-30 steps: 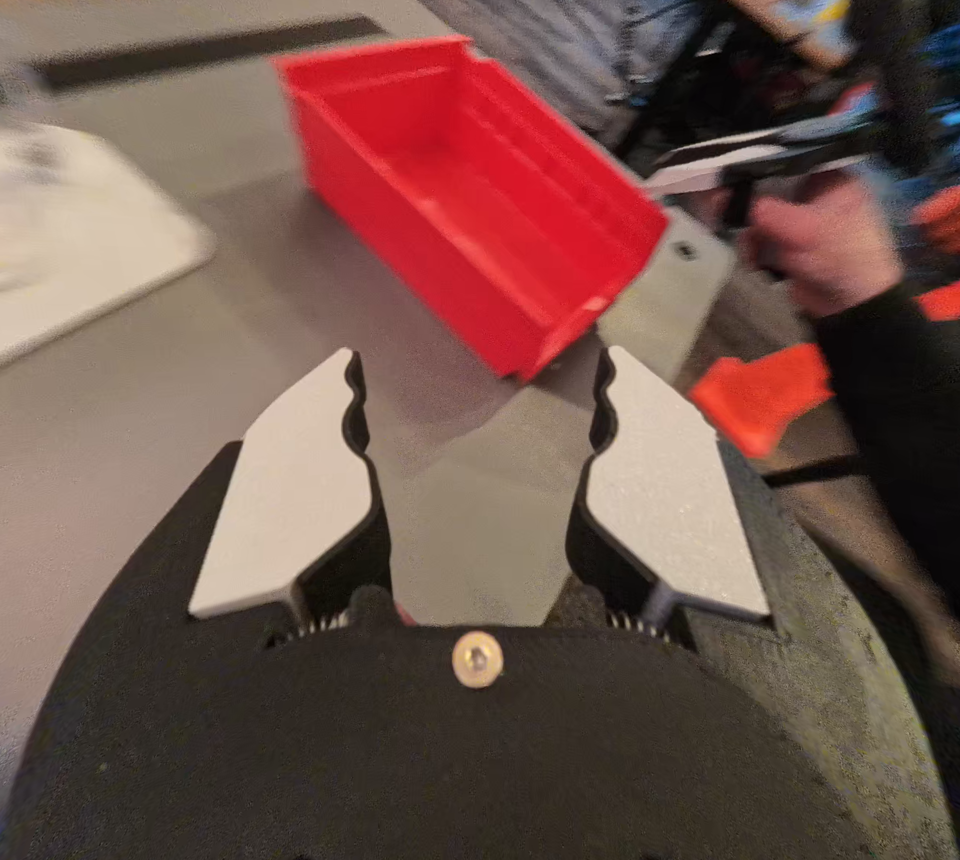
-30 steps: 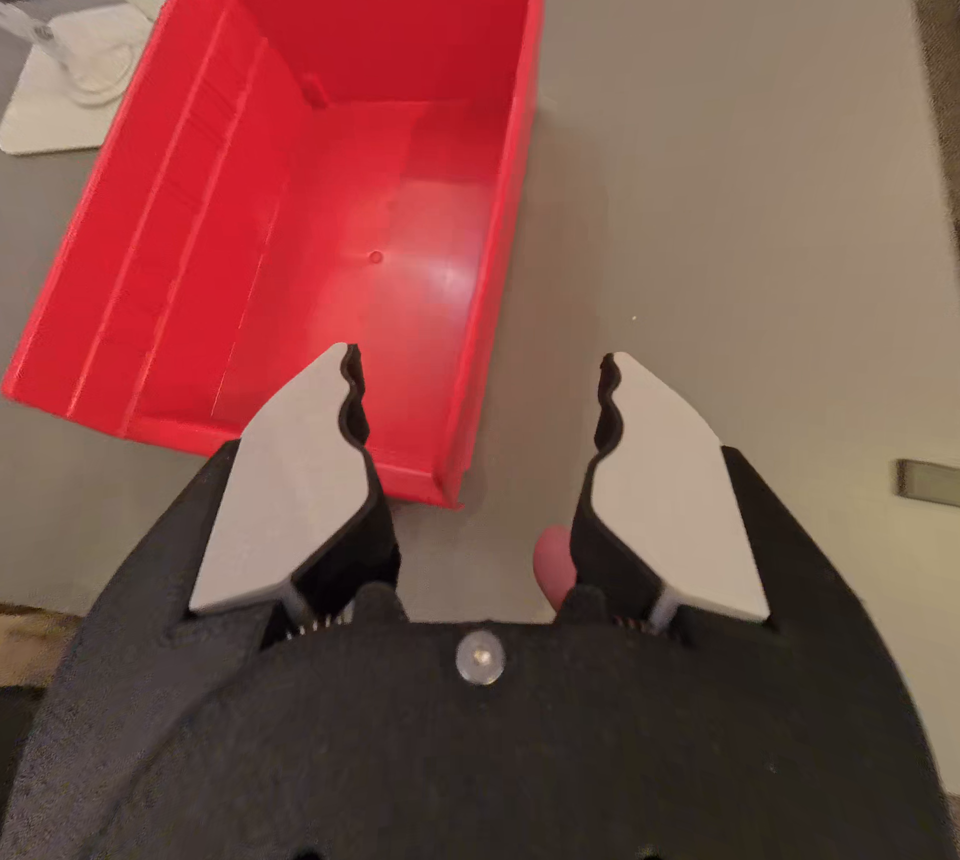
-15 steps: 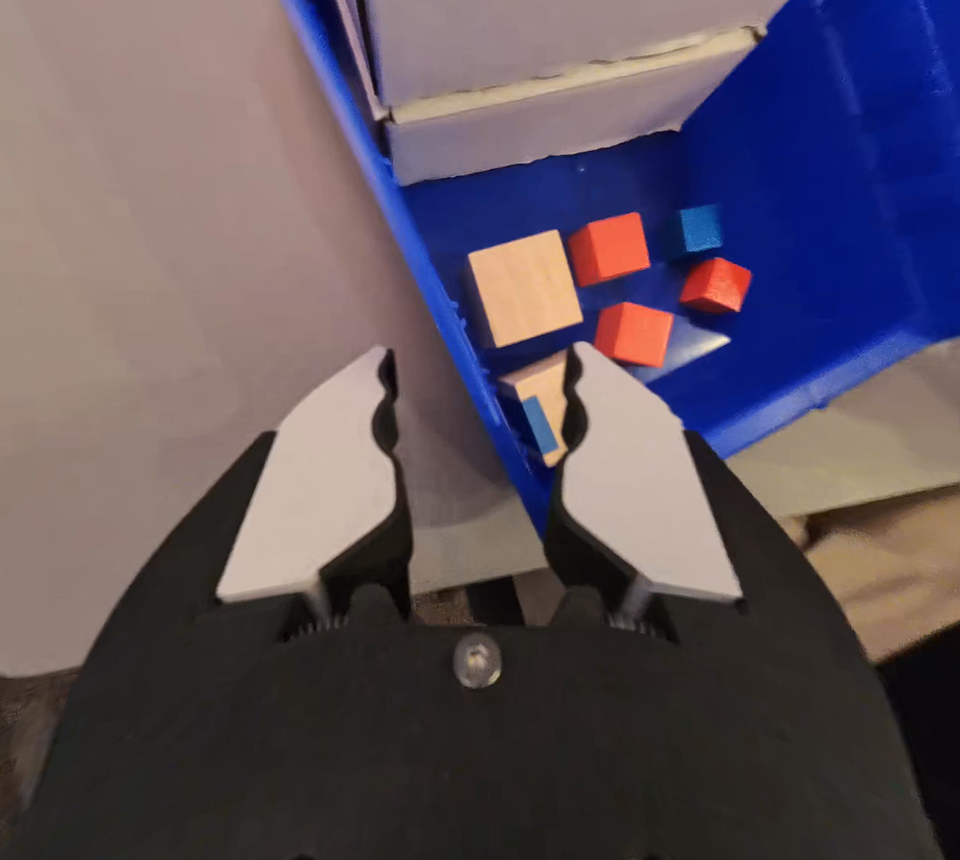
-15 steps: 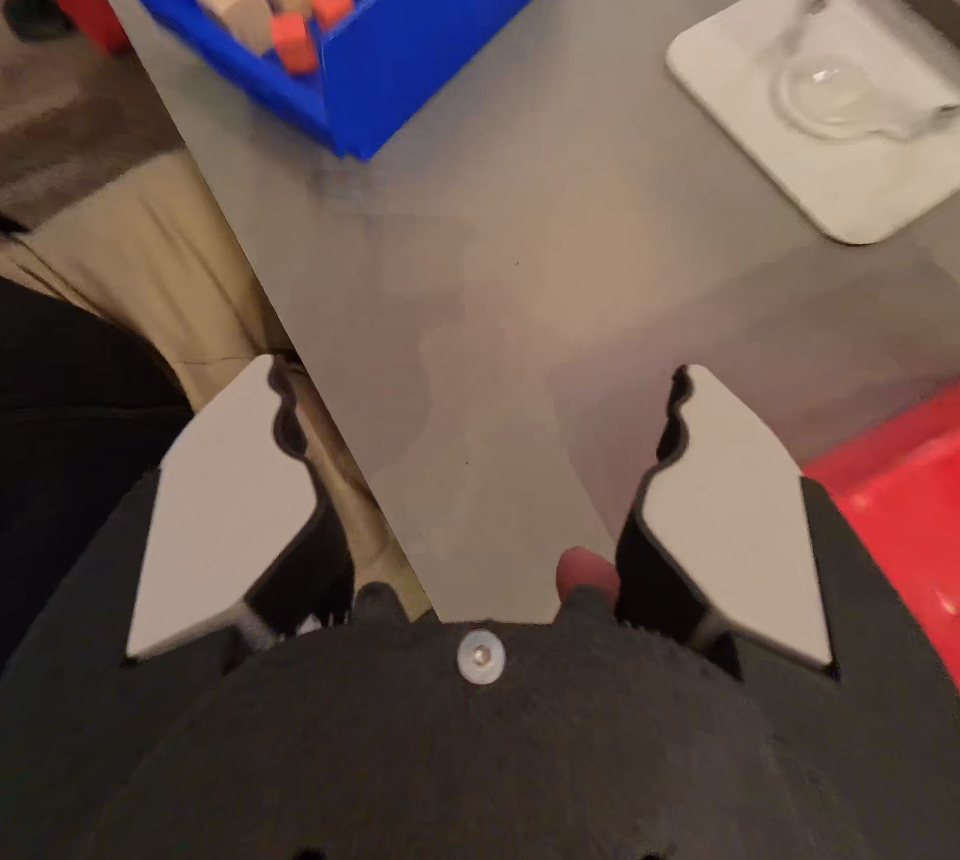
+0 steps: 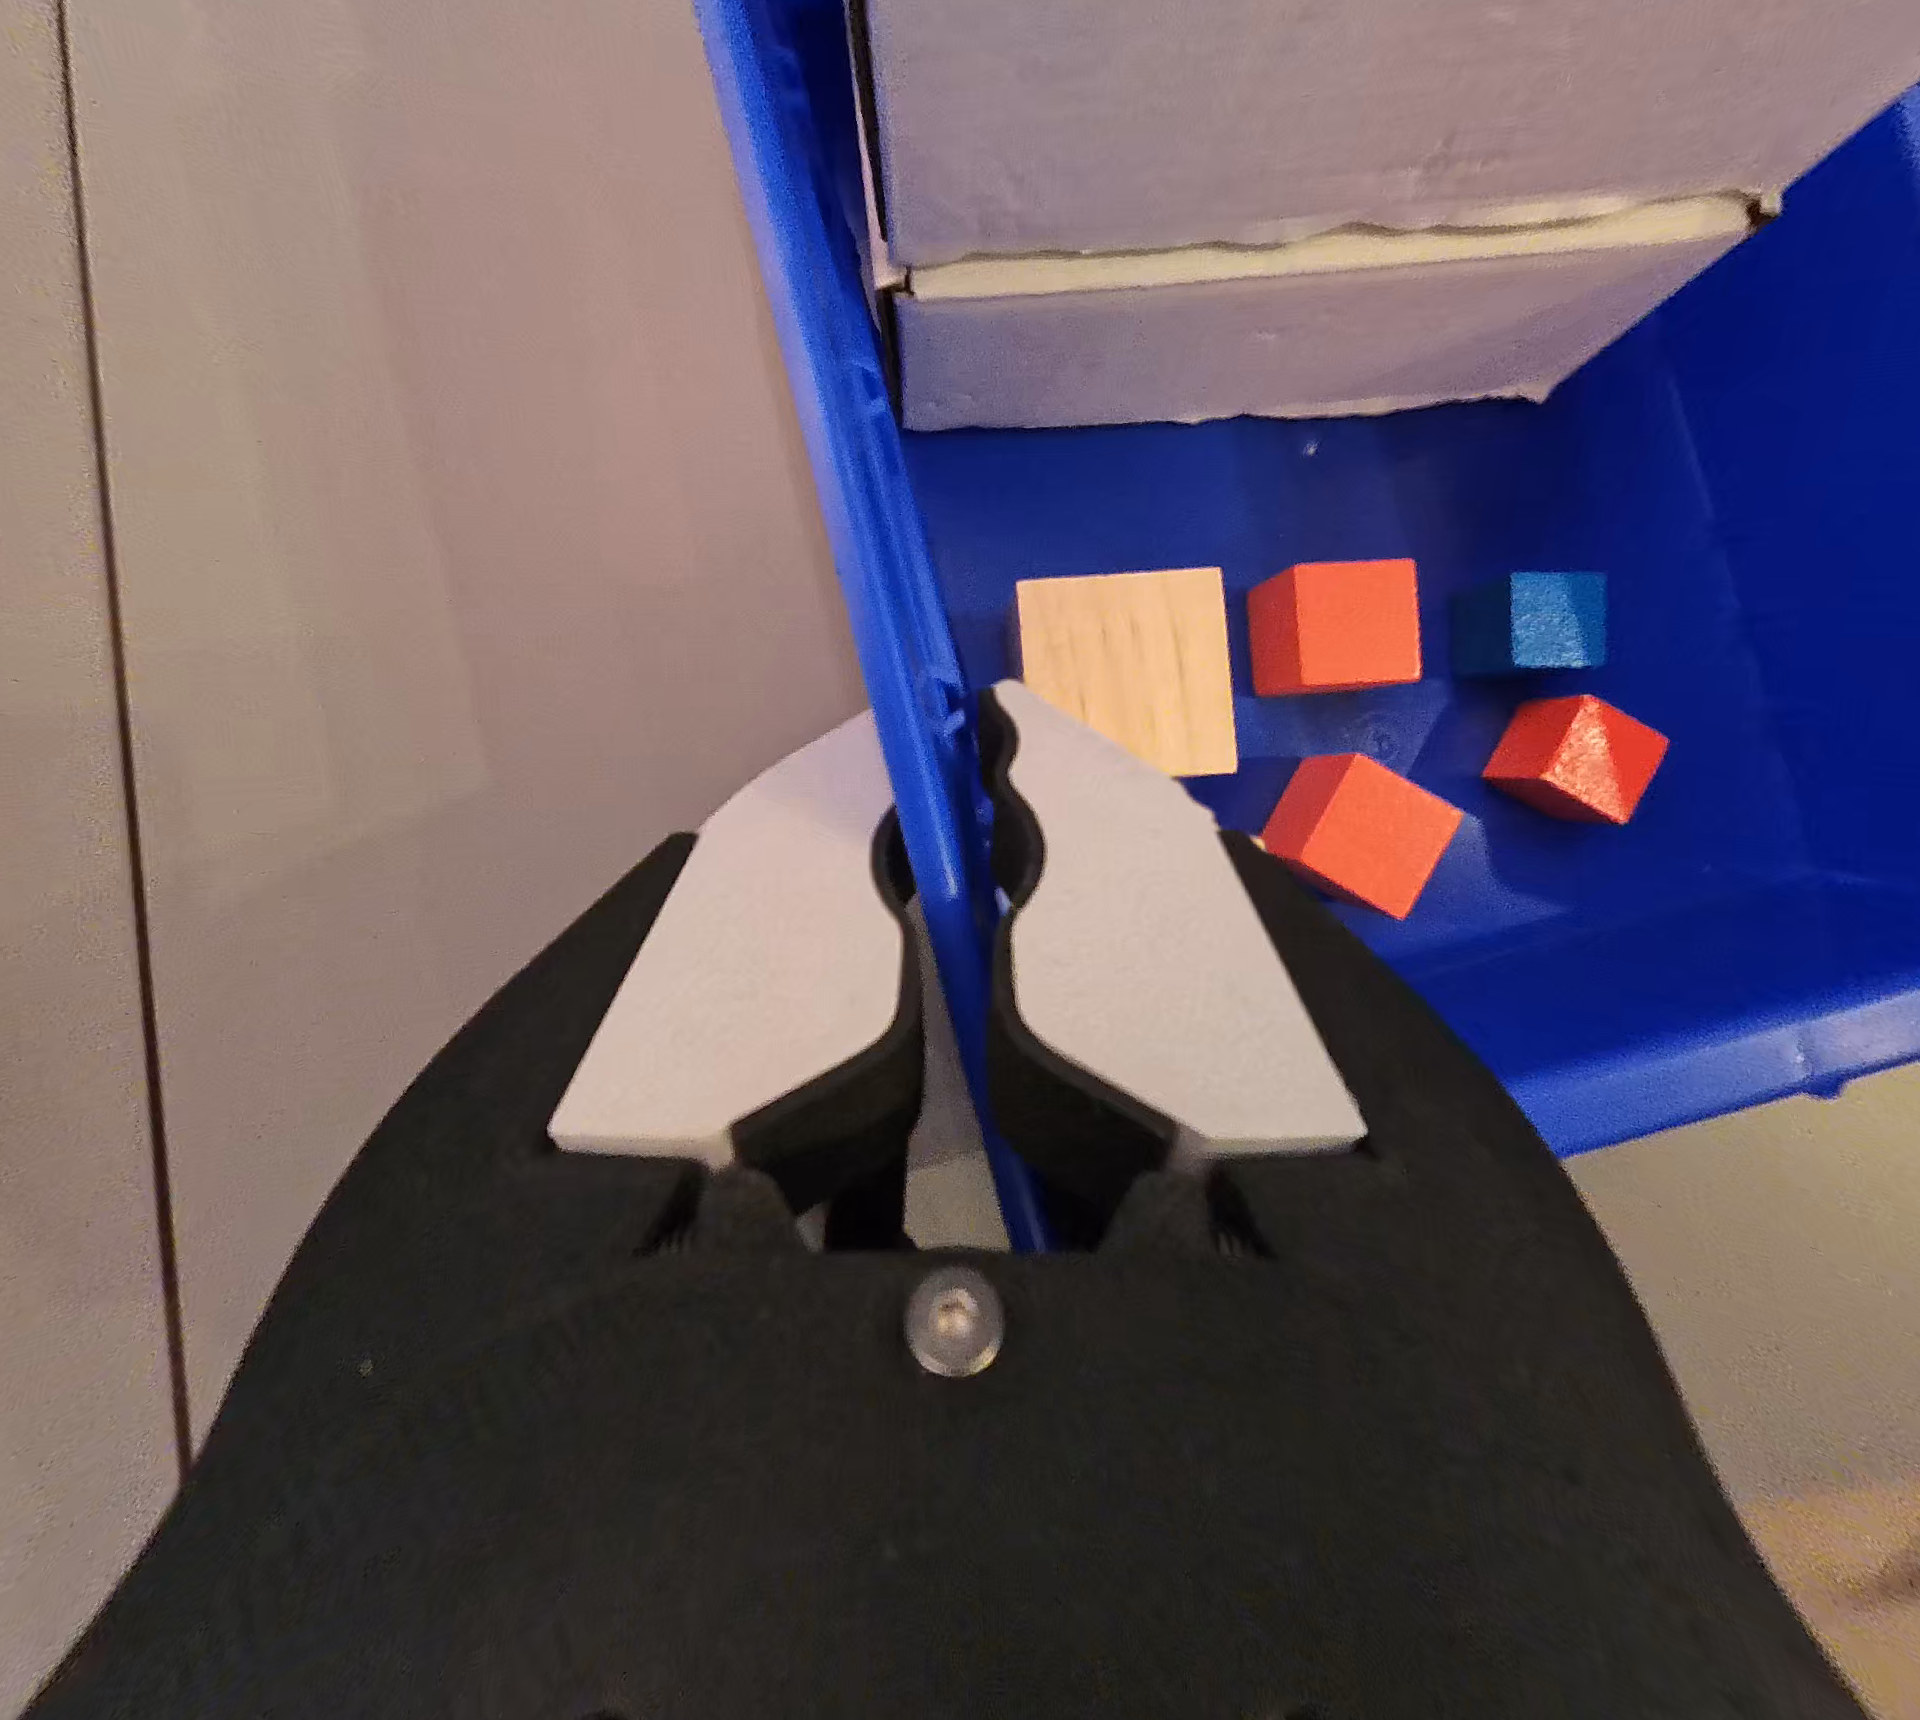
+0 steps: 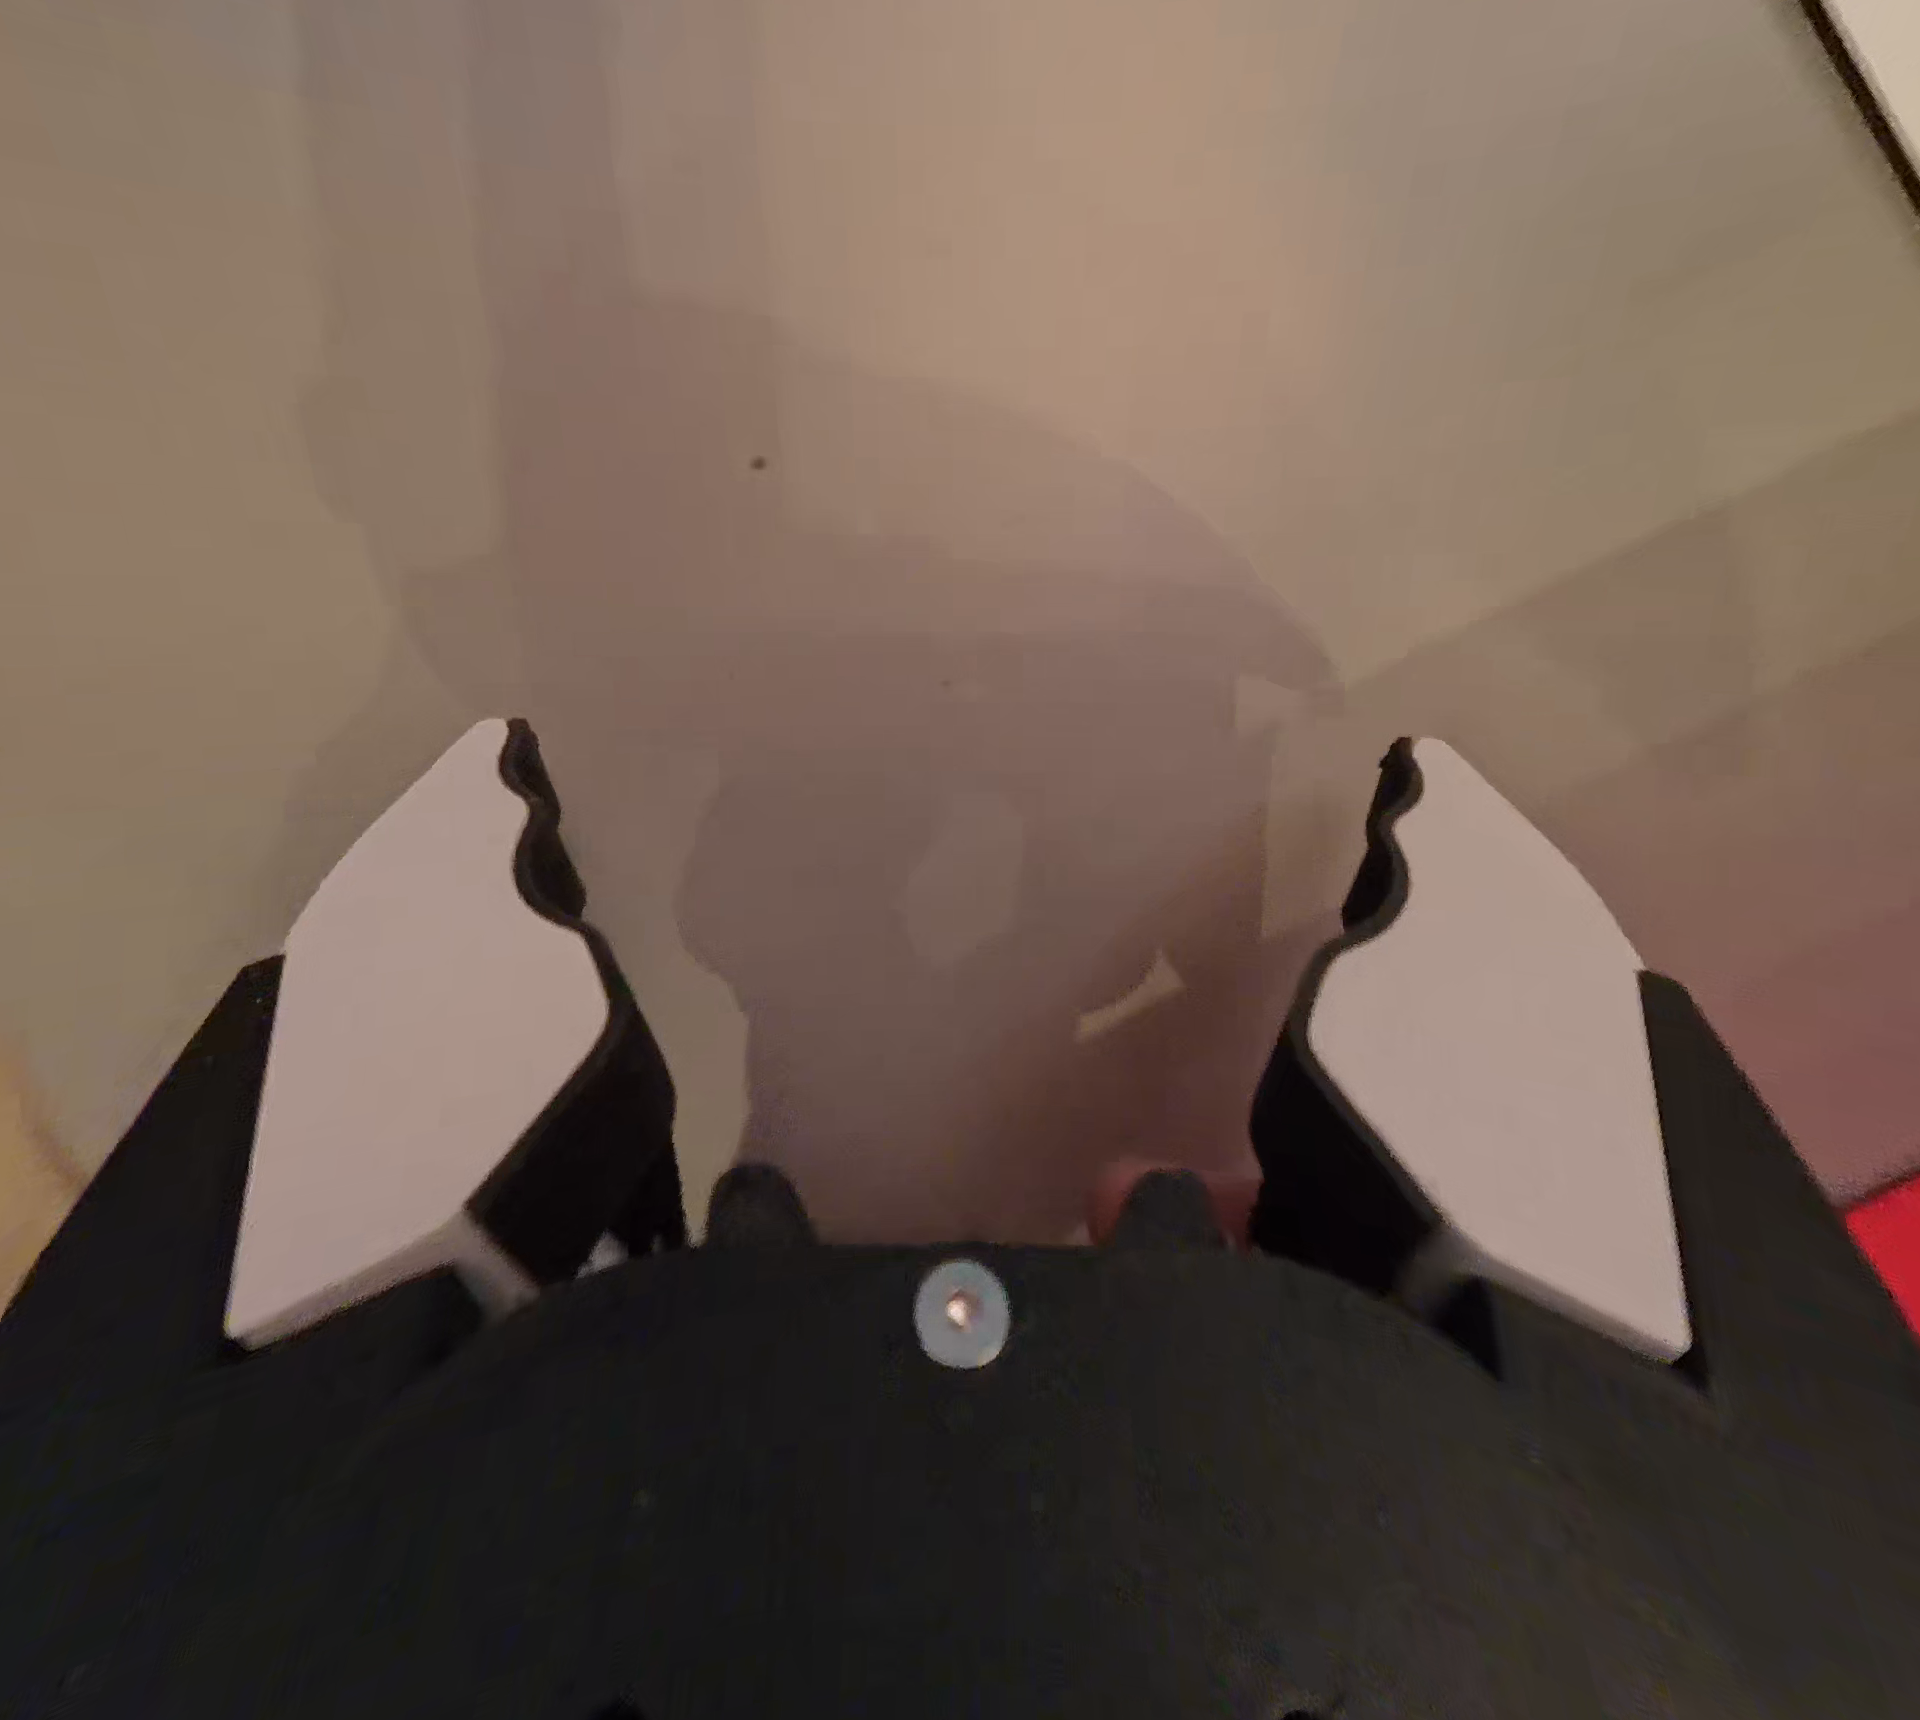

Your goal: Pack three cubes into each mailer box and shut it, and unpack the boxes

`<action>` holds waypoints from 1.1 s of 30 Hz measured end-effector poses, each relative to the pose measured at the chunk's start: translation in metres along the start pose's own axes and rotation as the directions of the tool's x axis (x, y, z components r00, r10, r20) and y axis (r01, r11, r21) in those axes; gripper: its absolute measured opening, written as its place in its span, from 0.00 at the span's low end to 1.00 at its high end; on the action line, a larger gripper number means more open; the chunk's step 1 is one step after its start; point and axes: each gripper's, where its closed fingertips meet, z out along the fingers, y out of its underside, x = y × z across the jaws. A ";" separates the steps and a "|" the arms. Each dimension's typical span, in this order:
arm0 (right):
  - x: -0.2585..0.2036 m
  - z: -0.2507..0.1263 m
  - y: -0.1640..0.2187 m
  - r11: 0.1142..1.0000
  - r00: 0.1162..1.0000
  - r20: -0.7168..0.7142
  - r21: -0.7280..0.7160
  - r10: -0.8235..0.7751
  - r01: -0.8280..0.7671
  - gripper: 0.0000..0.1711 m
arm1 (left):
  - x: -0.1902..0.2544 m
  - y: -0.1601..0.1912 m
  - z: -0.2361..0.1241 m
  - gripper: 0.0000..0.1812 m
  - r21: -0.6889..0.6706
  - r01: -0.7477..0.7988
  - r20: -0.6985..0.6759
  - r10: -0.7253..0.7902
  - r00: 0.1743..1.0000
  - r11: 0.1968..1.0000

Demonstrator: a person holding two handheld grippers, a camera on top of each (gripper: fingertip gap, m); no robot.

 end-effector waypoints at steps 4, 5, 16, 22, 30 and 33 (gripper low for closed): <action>0.010 0.010 -0.001 0.997 0.997 -0.040 0.027 0.068 -0.067 0.85 | -0.010 -0.021 -0.012 0.31 0.066 0.003 -0.007 -0.003 1.000 0.998; 0.011 0.012 -0.002 0.995 0.995 -0.030 0.050 0.090 -0.089 0.84 | -0.009 -0.027 -0.023 0.36 0.095 -0.022 0.001 0.022 1.000 0.995; 0.010 0.002 0.011 0.972 0.981 -0.072 0.167 0.179 -0.165 0.82 | 0.238 -0.025 -0.102 0.39 0.272 -0.312 -0.291 0.387 0.875 0.911; 0.013 0.003 0.012 0.971 0.978 -0.080 0.159 0.195 -0.180 0.85 | 0.347 -0.002 -0.059 0.26 0.287 -0.260 -0.391 0.361 0.847 0.922; 0.013 0.003 0.012 0.971 0.978 -0.080 0.159 0.195 -0.180 0.85 | 0.341 0.025 0.045 0.45 0.052 -0.407 -0.293 0.403 0.867 0.912; 0.013 0.003 0.012 0.971 0.978 -0.080 0.159 0.195 -0.180 0.85 | 0.335 0.018 0.054 0.46 0.086 -0.391 -0.245 0.400 0.883 0.916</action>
